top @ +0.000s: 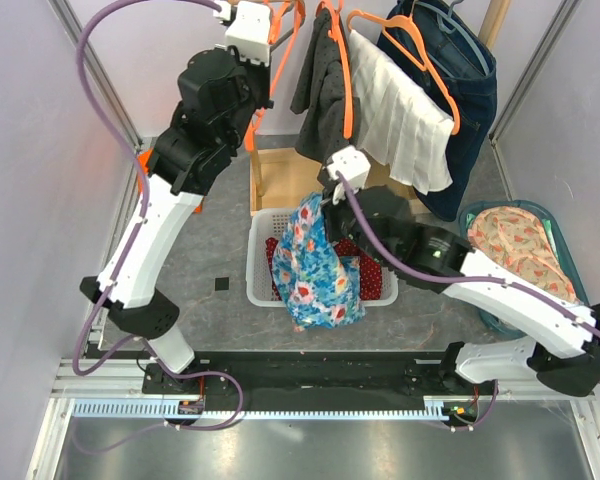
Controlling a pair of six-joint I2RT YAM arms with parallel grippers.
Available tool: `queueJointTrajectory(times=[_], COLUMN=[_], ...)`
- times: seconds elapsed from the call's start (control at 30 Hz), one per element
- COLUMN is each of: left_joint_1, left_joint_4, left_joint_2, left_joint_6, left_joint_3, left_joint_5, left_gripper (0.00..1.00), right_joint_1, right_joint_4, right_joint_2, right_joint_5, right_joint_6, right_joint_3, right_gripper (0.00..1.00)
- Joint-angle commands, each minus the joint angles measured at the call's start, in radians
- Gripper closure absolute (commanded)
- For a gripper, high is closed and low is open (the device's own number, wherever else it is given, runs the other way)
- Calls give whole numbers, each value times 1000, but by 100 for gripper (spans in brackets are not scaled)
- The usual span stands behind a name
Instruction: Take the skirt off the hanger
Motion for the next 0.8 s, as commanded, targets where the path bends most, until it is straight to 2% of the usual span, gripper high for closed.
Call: queueJointTrajectory(times=[0.0, 0.27, 0.4, 0.77], left_joint_1=[-3, 4, 40, 99], left_joint_4=[138, 239, 255, 258], left_joint_2=[32, 95, 143, 167], left_joint_6=[53, 122, 126, 119], left_joint_3=[64, 64, 64, -23], left_joint_5=[-31, -54, -60, -46], left_gripper=[98, 98, 98, 98], right_joint_1=[1, -12, -58, -167], right_joint_4=[98, 184, 238, 244], right_joint_2=[30, 102, 134, 182], right_joint_5=[46, 82, 78, 122], right_joint_6=[58, 115, 135, 225], right_joint_3=[-115, -263, -312, -424], right_gripper=[100, 100, 100, 100])
